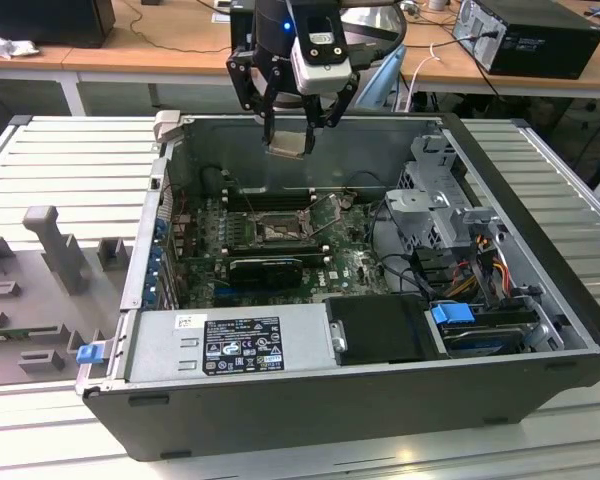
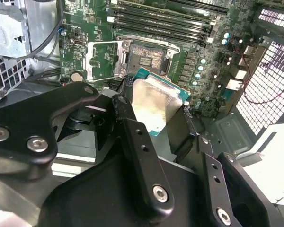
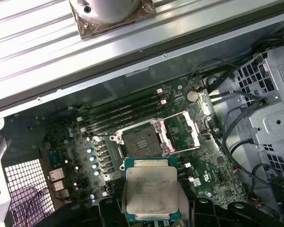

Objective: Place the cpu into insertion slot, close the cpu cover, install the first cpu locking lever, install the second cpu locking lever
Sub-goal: 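Place the cpu into insertion slot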

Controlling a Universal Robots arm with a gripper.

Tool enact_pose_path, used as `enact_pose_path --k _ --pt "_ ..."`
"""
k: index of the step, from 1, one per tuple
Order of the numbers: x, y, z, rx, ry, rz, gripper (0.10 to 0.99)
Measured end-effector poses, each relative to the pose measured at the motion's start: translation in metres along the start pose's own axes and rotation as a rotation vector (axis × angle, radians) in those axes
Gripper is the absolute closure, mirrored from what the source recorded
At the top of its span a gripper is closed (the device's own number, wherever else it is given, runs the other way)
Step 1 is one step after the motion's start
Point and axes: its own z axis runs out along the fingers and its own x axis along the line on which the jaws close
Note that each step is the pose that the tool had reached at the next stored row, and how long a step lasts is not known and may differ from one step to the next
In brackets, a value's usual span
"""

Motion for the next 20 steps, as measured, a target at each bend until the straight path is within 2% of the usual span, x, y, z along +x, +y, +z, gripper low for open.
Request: enact_pose_path --k 9,20 --pt "0.0000 0.0000 0.0001 -0.001 -0.0052 0.059 0.561" --pt "0.0000 0.0000 0.0002 -0.001 -0.0090 0.101 0.561"
